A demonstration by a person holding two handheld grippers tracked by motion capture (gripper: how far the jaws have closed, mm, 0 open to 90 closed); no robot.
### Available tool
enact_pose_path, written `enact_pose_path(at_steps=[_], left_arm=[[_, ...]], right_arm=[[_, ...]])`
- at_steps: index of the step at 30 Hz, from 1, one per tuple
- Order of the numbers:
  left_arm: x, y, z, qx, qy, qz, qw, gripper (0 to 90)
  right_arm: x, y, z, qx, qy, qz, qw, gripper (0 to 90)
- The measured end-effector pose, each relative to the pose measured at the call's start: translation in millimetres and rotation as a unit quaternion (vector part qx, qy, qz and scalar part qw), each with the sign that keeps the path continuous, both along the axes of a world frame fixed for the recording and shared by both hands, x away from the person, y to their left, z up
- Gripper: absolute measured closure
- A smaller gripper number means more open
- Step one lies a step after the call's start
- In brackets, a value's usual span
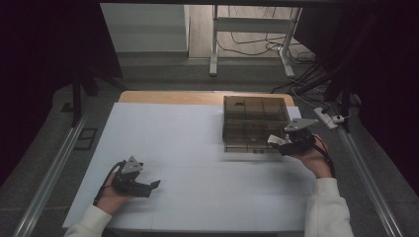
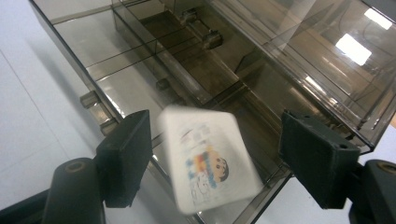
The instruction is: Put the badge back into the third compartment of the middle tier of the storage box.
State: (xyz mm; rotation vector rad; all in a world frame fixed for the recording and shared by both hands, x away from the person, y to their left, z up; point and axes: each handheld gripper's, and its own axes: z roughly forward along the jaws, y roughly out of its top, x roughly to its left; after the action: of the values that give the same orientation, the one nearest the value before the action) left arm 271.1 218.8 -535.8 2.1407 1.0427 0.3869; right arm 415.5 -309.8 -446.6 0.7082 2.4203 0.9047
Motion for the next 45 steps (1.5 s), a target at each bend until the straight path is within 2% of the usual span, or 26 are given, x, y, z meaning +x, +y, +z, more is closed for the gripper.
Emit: enact_pose_path(at_steps=[6, 10, 17, 23, 32, 36, 39, 45], left_arm=[[0.2, 0.4, -0.1, 0.000, 0.001, 0.000, 1.0000, 6.6], [0.2, 0.0, -0.2, 0.000, 0.000, -0.001, 1.0000, 6.6], [0.9, 0.7, -0.1, -0.003, 0.001, 0.002, 1.0000, 6.6], [3.7, 2.5, -0.3, -0.009, 0.003, 0.004, 0.9999, 6.8], [6.0, 0.9, -0.6, -0.006, 0.002, 0.002, 1.0000, 6.9], [7.3, 2.3, 0.5, -0.009, -0.003, 0.004, 0.9999, 7.1], [7.7, 1.9, -0.4, -0.006, -0.002, -0.001, 1.0000, 7.0], [3.9, 2.0, 2.4, -0.007, -0.009, -0.003, 0.9999, 6.9]], right_arm=[[1.0, -2.7, 0.9, 0.015, 0.005, -0.010, 0.9998, 25.2], [0.8, -4.7, 2.6, 0.034, 0.009, -0.017, 0.9992, 25.6], [2.0, -3.8, 0.6, 0.059, 0.016, -0.016, 0.9980, 26.1], [0.5, 2.7, -3.8, 0.067, 0.027, -0.010, 0.9974, 26.1], [-5.7, 15.6, -6.9, 0.067, 0.020, 0.001, 0.9976, 26.1], [-17.7, 18.7, -7.3, 0.104, 0.009, -0.008, 0.9945, 27.1], [-28.7, 20.3, -7.2, 0.113, 0.000, -0.012, 0.9935, 26.8], [-58.4, 22.8, -14.0, 0.120, 0.005, -0.005, 0.9927, 26.2]])
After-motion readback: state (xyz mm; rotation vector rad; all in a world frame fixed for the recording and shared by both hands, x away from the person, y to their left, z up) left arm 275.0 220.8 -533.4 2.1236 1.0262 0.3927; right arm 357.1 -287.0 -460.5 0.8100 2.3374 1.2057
